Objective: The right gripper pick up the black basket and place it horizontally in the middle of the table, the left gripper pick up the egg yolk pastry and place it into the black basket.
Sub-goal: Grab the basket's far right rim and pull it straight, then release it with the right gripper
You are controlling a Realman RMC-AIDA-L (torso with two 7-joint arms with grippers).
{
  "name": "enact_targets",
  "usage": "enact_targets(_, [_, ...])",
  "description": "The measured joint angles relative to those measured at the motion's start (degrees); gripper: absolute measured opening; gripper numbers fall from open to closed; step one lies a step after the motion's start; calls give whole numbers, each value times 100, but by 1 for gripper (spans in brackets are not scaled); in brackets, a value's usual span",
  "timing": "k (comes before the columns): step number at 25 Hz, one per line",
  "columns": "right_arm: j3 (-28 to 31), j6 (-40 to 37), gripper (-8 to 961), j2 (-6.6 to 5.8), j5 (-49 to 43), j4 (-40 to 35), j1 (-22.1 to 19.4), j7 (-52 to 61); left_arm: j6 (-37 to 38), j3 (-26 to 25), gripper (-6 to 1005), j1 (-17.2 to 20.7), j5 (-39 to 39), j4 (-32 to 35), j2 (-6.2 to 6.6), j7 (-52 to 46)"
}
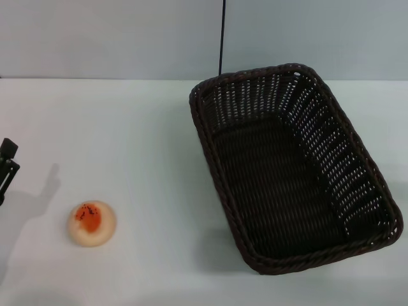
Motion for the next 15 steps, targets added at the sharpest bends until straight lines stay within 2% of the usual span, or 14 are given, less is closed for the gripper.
enact_targets(10, [-204,-7,682,-2,-1,-273,23,168,-43,-5,838,-42,-7,-49,-23,41])
enact_targets(13, [-506,56,684,-36,-6,-615,-39,510,-46,-15,837,-45,-10,-54,-23,30])
enact_targets(15, [-782,222,684,-86,-162,-1112,-140,1115,-44,-18,836,-51,-9,-59,-23,23])
